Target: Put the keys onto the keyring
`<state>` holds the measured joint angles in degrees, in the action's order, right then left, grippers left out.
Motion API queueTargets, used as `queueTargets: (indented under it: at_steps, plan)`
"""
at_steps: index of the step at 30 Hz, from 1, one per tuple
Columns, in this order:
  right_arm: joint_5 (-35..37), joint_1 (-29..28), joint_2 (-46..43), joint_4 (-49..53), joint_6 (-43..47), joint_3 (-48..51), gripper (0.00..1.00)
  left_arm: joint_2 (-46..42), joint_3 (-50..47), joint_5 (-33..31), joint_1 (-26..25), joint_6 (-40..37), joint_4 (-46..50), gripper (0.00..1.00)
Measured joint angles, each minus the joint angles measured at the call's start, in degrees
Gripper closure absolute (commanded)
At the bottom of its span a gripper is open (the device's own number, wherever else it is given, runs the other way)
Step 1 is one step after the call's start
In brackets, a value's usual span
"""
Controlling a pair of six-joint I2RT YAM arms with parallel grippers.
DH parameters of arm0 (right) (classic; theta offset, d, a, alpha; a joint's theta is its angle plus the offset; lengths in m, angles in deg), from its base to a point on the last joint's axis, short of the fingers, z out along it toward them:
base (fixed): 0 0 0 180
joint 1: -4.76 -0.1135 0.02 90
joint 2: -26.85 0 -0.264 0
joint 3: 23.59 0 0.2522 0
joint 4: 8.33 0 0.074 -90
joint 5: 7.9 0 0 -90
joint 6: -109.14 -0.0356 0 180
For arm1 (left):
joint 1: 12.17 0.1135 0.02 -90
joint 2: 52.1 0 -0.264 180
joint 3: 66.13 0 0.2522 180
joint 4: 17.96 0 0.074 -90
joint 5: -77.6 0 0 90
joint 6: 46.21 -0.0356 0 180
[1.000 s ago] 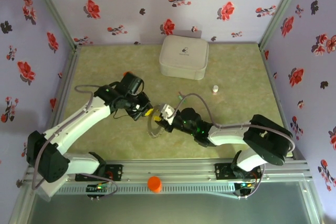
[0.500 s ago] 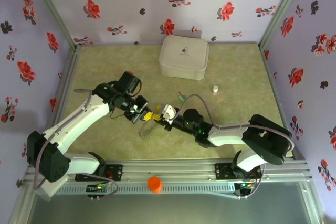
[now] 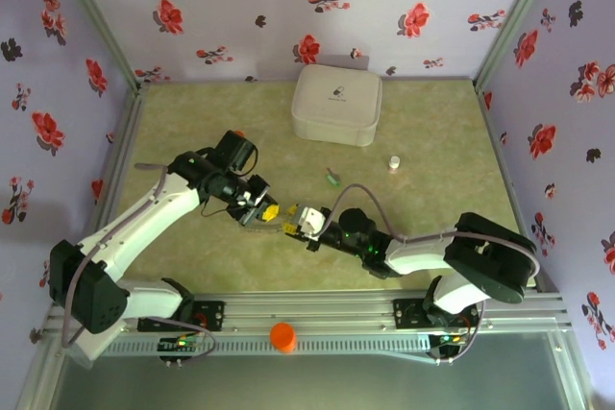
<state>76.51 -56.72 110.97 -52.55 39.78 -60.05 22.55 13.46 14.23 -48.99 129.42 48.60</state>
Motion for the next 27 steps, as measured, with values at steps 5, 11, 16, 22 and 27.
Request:
queueTargets:
  at_steps: [5,11,16,22,27]
  plan:
    - [1.11,-0.42,0.74,-2.19,-0.15,-0.5,0.62,-0.04,0.0,0.02,0.24,0.28,-0.02,1.0]
    - [5.42,-1.05,0.66,-4.72,2.25,-0.28,0.52,-0.04,0.0,0.46,0.24,1.05,-0.04,1.0]
    - [4.63,-1.05,-9.05,5.33,6.01,0.96,0.62,-0.04,-0.04,0.63,0.24,1.14,-0.07,1.0]
    - [0.79,-1.66,-12.24,11.43,5.84,0.42,0.73,-0.37,-0.31,1.09,0.24,1.36,-1.51,1.0]
    - [0.31,-1.7,-7.3,9.18,2.67,0.42,0.72,-0.85,-0.48,1.51,0.24,1.7,-1.75,1.0]
